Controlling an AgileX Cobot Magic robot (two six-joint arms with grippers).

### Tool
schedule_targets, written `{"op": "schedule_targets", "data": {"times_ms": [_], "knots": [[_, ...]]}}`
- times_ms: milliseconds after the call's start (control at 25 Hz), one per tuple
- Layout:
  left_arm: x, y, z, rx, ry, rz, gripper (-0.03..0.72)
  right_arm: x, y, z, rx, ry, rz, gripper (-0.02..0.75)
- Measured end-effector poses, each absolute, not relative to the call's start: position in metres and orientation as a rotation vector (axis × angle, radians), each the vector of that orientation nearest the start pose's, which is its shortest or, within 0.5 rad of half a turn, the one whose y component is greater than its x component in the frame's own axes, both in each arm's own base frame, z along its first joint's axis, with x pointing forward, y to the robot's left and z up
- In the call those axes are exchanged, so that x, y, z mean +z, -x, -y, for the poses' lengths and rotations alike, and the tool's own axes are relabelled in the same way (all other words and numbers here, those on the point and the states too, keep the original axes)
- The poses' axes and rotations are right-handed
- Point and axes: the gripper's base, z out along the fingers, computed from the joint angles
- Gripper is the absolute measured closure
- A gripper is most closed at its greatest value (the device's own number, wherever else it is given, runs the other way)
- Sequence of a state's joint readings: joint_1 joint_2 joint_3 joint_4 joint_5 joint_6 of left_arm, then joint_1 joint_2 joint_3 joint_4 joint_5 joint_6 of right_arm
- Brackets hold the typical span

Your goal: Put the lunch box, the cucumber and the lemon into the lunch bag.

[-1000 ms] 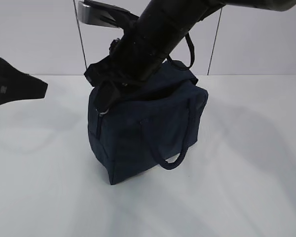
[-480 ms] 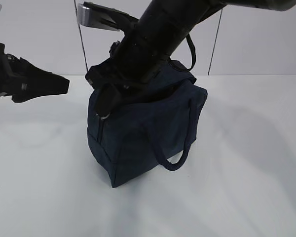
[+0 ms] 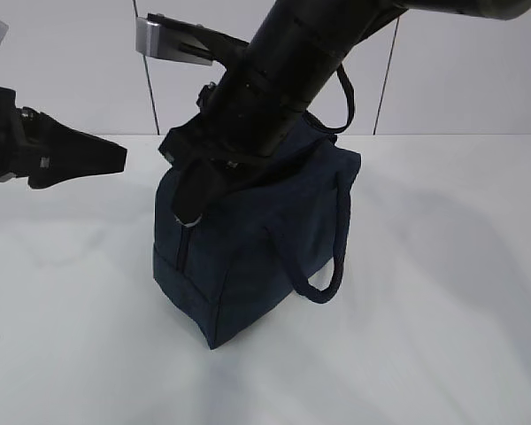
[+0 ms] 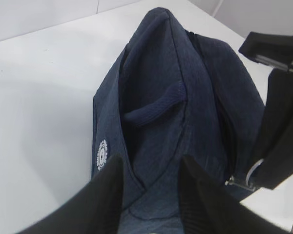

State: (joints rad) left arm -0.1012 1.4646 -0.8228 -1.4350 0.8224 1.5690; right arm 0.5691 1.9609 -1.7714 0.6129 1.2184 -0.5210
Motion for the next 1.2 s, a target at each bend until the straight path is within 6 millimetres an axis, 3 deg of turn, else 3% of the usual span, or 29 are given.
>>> {"op": "schedule_targets", "data": {"times_ms": [640, 920, 1200], "knots": [[0.25, -0.275, 0.091, -0.763, -0.792, -2.011, 0.427, 0.303, -0.323, -0.262, 0.82, 1.298, -2.454, 0.717], [0.251, -0.271, 0.095, -0.824, -0.837, -1.995, 0.426, 0.293, -0.31, -0.254, 0.84, 1.3, -2.513, 0.717], [0.251, -0.265, 0.097, -0.834, -0.966, -1.947, 0.318, 0.3, -0.306, -0.252, 0.834, 1.316, -2.484, 0.717]]}}
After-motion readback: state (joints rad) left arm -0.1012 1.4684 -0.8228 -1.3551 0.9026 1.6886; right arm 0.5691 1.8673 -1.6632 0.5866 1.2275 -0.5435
